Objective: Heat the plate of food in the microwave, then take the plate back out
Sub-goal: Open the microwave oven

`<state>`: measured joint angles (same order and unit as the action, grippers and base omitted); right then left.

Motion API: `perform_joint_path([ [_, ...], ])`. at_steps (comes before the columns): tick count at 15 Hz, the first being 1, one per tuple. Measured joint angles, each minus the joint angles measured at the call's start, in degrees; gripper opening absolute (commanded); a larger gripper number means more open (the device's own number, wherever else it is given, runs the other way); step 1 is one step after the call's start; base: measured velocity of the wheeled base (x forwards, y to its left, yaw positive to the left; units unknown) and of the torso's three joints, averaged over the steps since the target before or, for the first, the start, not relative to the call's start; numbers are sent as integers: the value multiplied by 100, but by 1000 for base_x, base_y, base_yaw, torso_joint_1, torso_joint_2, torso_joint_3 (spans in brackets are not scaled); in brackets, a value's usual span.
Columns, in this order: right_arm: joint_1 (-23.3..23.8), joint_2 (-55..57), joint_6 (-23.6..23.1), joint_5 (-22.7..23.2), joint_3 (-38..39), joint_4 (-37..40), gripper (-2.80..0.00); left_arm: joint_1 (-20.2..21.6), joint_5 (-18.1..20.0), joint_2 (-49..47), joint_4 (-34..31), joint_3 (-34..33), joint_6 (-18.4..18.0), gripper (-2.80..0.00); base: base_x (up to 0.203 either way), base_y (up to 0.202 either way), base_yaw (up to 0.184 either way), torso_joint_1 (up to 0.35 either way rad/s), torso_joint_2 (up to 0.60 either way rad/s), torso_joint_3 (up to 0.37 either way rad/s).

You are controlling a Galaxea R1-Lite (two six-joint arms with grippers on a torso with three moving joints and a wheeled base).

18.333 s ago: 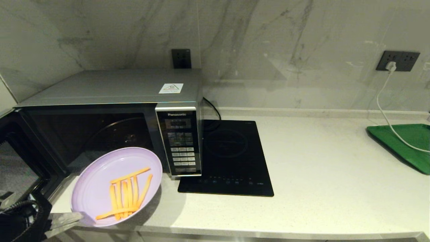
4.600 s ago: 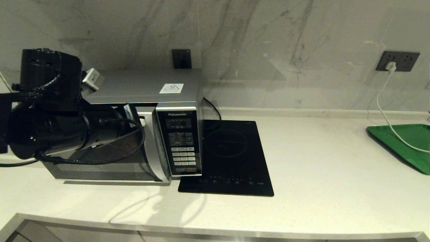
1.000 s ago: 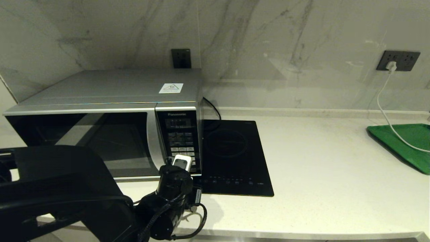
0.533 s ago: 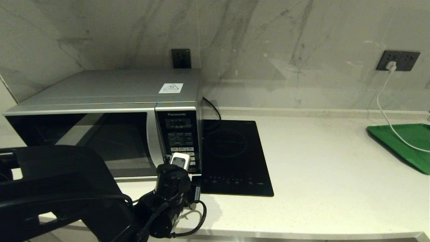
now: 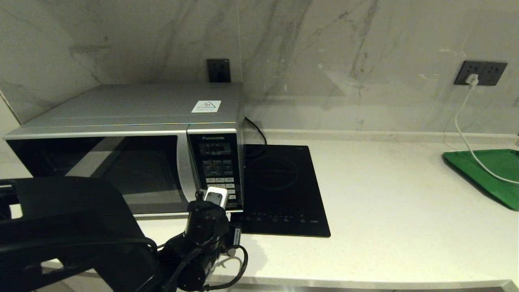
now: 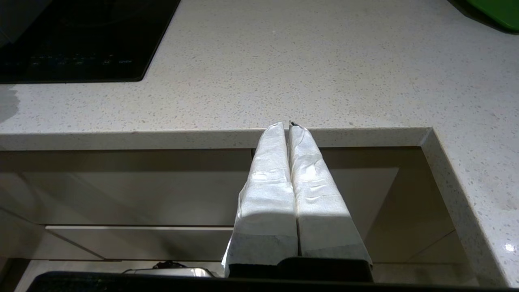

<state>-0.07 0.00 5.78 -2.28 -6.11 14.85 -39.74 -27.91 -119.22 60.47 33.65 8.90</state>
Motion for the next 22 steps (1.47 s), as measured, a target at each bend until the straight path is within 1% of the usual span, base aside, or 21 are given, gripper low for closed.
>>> perform_joint_path([
  [3, 0, 0, -2, -1, 0, 0, -280, -16, 22, 242, -22, -342, -9, -280, 0, 0, 0, 0, 0, 0],
  [6, 0, 0, -2, 0, 0, 0, -280, -18, 147, 719, -331, -913, -48, -280, 0, 0, 0, 0, 0, 0],
  [8, 0, 0, -1, 0, 0, 0, -280, -11, 263, 1261, -837, -1132, -76, -280, 0, 0, 0, 0, 0, 0],
  [10, 0, 0, 0, 0, 0, 0, -280, 2, 401, 2003, -1716, -1188, -89, -280, 0, 0, 0, 0, 0, 0],
  [12, 0, 0, -2, -2, 0, 1, -280, 5, 504, 3003, -3018, -980, -88, -280, 0, 0, 0, 0, 0, 0],
  [13, 0, 0, -2, -2, 0, 0, -280, 10, 511, 3560, -3850, -737, -65, -280, 0, 0, 0, 0, 0, 0],
  [15, 0, 0, 0, 0, -1, 0, -280, 86, 509, 4649, -5972, 27, 168, -280, 0, 0, 0, 0, 0, 0],
  [17, 0, 0, -2, 2, -1, 2, -280, 310, 554, 5744, -8190, 946, 573, -280, 0, 0, 0, 0, 0, 0],
  [19, 0, 0, -1, -1, -1, 2, -280, 652, 578, 6723, -9975, 1621, 838, -280, 0, 0, 0, 0, 0, 0],
  [20, 0, 0, -2, 2, -1, 2, -280, 930, 572, 7148, -10761, 1880, 905, -280, 0, 0, 0, 0, 0, 0],
  [21, 0, 0, 0, 2, -1, 2, -280, 1312, 569, 7508, -11403, 2060, 910, -280, 0, 0, 0, 0, 0, 0],
  [22, 2, 0, 0, 2, -1, 2, -280, 1718, 587, 7839, -11858, 2194, 821, -280, 0, 0, 0, 0, 0, 0],
])
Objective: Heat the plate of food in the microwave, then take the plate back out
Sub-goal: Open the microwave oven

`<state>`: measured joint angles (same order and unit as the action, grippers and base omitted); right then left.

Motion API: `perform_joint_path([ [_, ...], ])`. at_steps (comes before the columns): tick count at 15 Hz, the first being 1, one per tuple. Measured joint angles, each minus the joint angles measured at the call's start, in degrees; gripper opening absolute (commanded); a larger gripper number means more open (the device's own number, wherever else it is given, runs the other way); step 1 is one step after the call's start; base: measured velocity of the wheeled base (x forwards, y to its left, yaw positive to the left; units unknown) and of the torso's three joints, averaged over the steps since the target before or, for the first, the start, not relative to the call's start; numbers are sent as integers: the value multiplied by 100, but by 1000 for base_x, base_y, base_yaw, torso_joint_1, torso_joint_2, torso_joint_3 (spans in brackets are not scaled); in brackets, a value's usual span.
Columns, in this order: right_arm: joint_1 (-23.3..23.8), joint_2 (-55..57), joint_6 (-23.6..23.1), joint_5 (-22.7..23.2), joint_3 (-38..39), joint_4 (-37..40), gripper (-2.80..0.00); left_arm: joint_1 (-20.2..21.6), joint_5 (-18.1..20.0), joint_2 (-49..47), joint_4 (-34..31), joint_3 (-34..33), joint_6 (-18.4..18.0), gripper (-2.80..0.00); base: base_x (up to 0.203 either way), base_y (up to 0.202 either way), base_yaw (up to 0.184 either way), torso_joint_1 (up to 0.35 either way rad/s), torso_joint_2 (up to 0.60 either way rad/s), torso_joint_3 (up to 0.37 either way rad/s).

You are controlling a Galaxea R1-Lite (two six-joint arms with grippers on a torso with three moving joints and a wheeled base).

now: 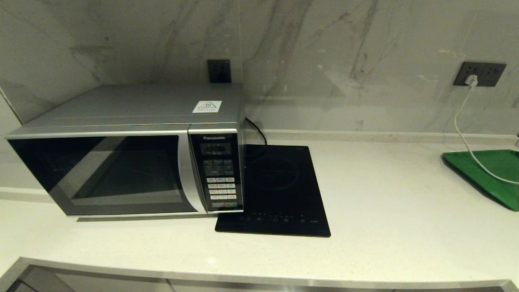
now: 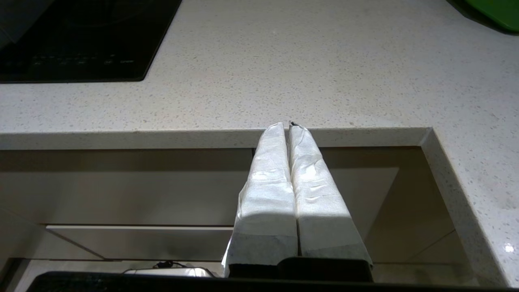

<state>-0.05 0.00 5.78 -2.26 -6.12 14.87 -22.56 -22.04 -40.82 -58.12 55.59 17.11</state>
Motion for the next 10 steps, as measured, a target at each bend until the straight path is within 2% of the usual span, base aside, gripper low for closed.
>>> perform_joint_path([
  [1, -2, 0, 0, -5, 0, 0, -280, 410, 72, 352, -310, 86, -203, -280, 0, 0, 0, 0, 0, 0],
  [3, -2, 0, -2, -5, 0, 0, -280, 1305, 429, 1123, -516, 154, -975, -280, 0, 0, 0, 0, 0, 0],
  [5, -2, 0, -2, -2, 0, -2, -280, 2112, 1182, 1890, -512, 113, -1976, -280, 0, 0, 0, 0, 0, 0],
  [6, -2, 0, -1, -2, 0, -2, -280, 2293, 1551, 2162, -503, 57, -2298, -280, 0, 0, 0, 0, 0, 0],
  [7, -2, 0, -2, -1, 0, -2, -280, 2367, 1719, 2380, -491, 5, -2364, -280, 0, 0, 0, 0, 0, 0],
  [10, -2, 0, 0, -2, 0, -2, -280, 2317, 1772, 3172, -105, -635, -2398, -280, 0, 0, 0, 0, 0, 0],
])
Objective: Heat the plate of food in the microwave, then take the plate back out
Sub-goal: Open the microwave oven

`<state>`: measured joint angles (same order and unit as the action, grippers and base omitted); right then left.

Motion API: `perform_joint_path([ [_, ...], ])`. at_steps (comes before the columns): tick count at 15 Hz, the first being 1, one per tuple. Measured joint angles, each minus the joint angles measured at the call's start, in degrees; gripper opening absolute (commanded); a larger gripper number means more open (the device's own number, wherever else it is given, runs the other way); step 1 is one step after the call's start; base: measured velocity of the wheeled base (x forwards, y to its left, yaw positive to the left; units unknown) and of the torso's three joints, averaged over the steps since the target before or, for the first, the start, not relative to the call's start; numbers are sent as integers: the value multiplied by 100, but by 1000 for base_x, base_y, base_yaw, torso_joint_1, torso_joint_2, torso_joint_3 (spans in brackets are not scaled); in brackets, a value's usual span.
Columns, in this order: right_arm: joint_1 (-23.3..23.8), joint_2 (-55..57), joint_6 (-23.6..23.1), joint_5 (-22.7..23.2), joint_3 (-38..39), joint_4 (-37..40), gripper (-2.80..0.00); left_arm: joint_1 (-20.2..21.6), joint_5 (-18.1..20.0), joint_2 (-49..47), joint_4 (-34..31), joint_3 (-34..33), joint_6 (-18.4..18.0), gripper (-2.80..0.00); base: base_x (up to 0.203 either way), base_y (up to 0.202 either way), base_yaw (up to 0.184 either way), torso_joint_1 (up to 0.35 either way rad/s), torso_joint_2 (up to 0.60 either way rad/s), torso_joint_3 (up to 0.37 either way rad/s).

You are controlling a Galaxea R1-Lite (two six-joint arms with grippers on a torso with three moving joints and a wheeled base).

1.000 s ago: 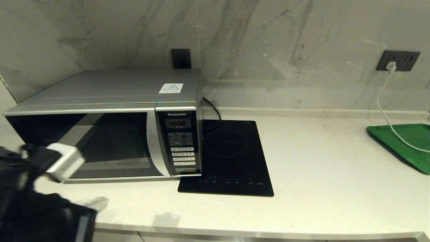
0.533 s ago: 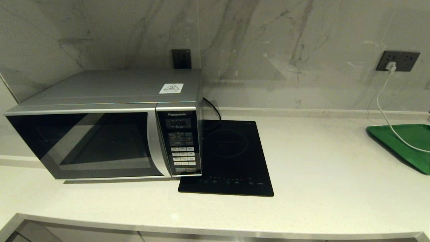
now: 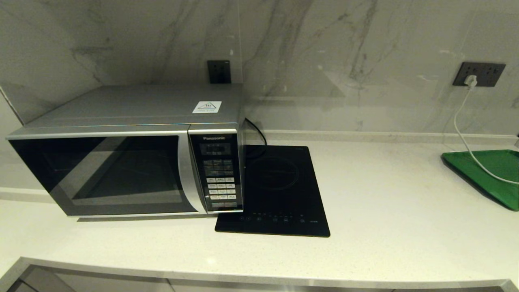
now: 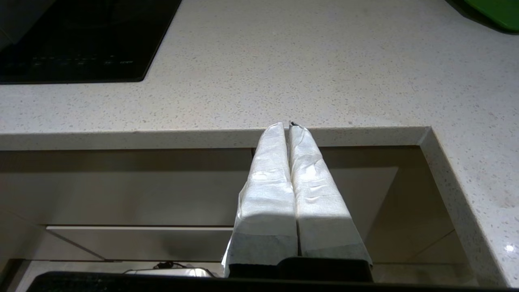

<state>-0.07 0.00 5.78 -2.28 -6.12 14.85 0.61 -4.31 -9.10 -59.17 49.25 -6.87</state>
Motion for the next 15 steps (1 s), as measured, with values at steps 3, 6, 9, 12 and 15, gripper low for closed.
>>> perform_joint_path([
  [3, 0, 0, 0, 0, 0, 0, -280, -48, 24, 627, 1590, -1374, 38, -280, 0, 0, 0, 0, 0, 0],
  [6, 0, 0, -2, 0, 0, 0, -280, -64, 44, 834, 3480, -3197, 48, -280, 0, 0, 0, 0, 0, 0],
  [9, 0, 0, -1, 1, 0, 0, -280, -69, 436, 890, 5470, -4617, -38, -280, 0, 0, 0, 0, 0, 0],
  [12, 0, 0, 0, 0, 0, 2, -280, -71, 608, 909, 5897, -4860, 229, -280, 0, 0, 0, 0, 0, 0],
  [15, 0, 0, 0, 0, 0, 1, -280, -71, 587, 910, 5890, -4887, 307, -280, 0, 0, 0, 0, 0, 0],
])
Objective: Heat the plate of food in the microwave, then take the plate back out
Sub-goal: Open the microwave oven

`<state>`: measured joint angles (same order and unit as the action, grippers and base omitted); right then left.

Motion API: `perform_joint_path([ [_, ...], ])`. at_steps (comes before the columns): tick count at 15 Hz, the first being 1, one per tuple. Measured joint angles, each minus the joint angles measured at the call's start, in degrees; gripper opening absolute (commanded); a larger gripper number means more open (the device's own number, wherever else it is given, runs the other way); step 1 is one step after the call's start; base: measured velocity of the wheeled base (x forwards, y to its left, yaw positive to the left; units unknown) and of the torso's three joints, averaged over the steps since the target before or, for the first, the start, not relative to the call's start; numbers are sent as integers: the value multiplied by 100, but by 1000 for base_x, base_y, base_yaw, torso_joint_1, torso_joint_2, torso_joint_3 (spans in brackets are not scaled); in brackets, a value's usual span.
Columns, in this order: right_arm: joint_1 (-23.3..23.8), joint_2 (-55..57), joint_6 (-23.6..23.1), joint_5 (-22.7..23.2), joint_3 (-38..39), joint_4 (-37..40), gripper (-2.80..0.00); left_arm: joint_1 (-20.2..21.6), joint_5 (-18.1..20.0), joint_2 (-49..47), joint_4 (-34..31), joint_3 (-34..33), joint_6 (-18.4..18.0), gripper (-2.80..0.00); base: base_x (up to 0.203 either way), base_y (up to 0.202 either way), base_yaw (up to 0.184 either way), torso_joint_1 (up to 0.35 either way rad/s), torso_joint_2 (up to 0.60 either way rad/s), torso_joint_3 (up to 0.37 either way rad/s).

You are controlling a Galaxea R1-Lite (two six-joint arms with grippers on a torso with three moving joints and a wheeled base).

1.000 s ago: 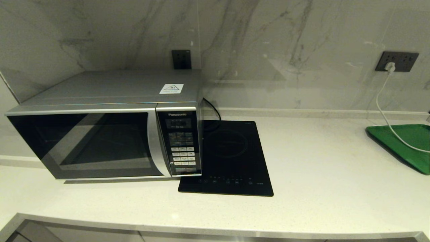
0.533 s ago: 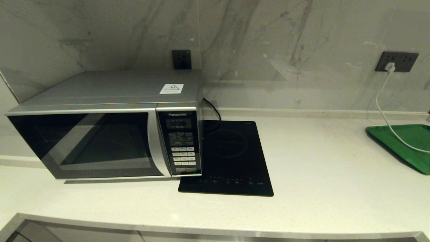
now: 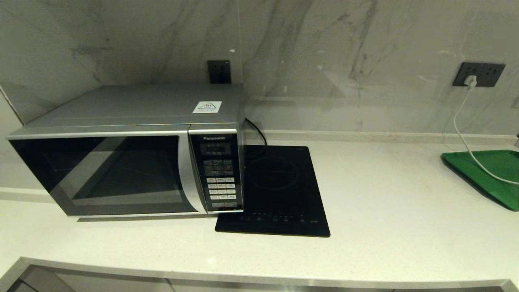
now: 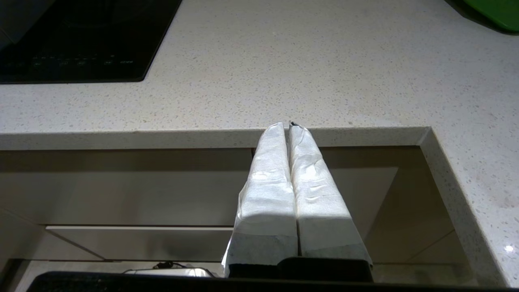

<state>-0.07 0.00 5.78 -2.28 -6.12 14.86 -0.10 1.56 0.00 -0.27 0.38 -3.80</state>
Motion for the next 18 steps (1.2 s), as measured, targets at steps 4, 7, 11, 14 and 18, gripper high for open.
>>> perform_joint_path([
  [4, 0, 0, -1, -2, 0, 1, -280, 0, -5, 0, 17, -16, 9, -280, 0, 0, 0, 0, 0, 0],
  [7, 0, 0, -1, 2, 0, 0, -280, 0, 11, 0, 6, -14, 78, -280, 0, 0, 0, 0, 0, 0],
  [11, 0, 0, -1, 1, 0, -1, -280, 5, -167, 2, -154, 43, 351, -280, 0, 0, 0, 0, 0, 0],
  [14, 0, 0, -2, 0, 0, -1, -280, 2, 35, -158, -980, 965, 442, -280, 0, 0, 0, 0, 0, 0],
  [18, 0, 0, 0, 2, 0, -1, -280, -76, 525, -1634, -1906, 3297, 1048, -280, 0, 0, 0, 0, 0, 0],
])
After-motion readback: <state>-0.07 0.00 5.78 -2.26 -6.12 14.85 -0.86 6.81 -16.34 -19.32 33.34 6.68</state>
